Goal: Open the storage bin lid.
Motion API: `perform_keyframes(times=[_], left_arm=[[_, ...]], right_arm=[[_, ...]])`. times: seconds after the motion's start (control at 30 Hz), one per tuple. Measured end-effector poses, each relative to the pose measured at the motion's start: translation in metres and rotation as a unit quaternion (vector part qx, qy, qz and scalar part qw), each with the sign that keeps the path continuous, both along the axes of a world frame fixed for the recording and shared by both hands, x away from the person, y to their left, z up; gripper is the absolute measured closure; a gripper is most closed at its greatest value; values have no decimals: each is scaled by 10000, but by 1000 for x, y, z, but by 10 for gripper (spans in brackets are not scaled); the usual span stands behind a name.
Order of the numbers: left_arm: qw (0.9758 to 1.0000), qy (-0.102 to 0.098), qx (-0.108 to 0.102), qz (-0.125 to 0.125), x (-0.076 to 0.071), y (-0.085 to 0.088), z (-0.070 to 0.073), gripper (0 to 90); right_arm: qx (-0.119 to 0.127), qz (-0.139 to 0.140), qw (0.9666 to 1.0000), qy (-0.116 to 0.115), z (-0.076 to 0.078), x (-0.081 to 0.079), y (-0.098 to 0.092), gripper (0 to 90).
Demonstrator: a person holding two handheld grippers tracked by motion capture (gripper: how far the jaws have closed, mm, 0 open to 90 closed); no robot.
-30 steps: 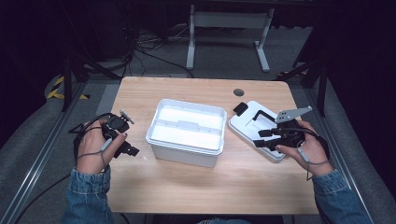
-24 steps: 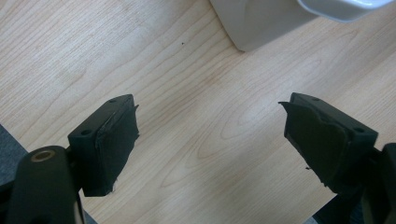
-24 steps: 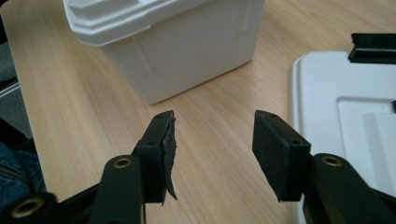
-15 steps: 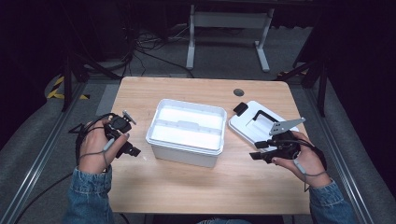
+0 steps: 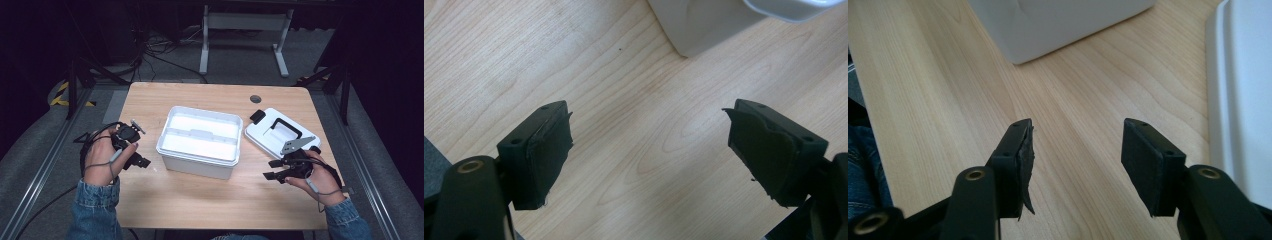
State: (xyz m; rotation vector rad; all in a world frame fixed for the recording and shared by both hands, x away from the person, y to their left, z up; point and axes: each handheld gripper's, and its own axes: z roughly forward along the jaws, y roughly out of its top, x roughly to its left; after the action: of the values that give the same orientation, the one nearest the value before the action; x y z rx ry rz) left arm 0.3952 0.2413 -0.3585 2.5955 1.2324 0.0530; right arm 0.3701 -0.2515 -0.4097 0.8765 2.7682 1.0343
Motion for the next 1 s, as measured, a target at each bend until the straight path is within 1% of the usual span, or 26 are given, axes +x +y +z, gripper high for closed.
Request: perform_keyframes(times=[0.13, 0.2, 0.23, 0.27, 0.3, 0.33, 0.37, 0.43, 0.53, 0.7, 0.77, 0.83, 0.9, 1.0], left_arm=[[9999, -129, 36, -75, -1, 0, -1, 182], [9998, -111, 26, -179, -3, 0, -1, 182], [9995, -141, 5, -275, -3, 0, -2, 180], [9995, -151, -18, -275, -3, 0, -2, 178], [9994, -214, -31, -274, -4, 0, -2, 178], [9992, -328, -8, -224, -6, -1, -2, 178], [9986, -488, 33, -214, -7, -1, -2, 178], [9982, -580, 48, -158, -8, 0, -1, 177], [9982, -593, 3, -129, -9, 0, -2, 176], [9980, -625, -3, -100, -10, 0, -3, 176], [9979, -635, 0, -101, -10, 0, -3, 176], [9979, -641, -11, -94, -10, 1, -4, 176], [9975, -694, 1, -90, -10, 1, -4, 176], [9957, -929, 1, -58, -11, 0, -5, 176]], right_arm=[[-13, 48, 10000, 29, -8, 0, 3, 453], [-19, 64, 10000, 39, -13, 1, 4, 432], [-41, 78, 10000, 32, -15, 2, 4, 428], [-57, 78, 10000, 17, -18, 2, 4, 423], [-44, 95, 9999, 1, -20, 2, 5, 420], [-47, 95, 9999, 7, -22, 2, 5, 416], [-28, 98, 9999, -7, -24, 3, 5, 410], [11, 121, 9999, -40, -28, 3, 6, 396], [37, 169, 9998, -125, -33, 4, 6, 364], [227, 279, 9990, -255, -45, 4, 7, 350], [189, 386, 9987, -280, -50, 3, 9, 349], [219, 458, 9981, -353, -53, 2, 10, 349], [241, 526, 9975, -408, -55, 1, 11, 349], [250, 587, 9969, -449, -57, 0, 13, 344]])
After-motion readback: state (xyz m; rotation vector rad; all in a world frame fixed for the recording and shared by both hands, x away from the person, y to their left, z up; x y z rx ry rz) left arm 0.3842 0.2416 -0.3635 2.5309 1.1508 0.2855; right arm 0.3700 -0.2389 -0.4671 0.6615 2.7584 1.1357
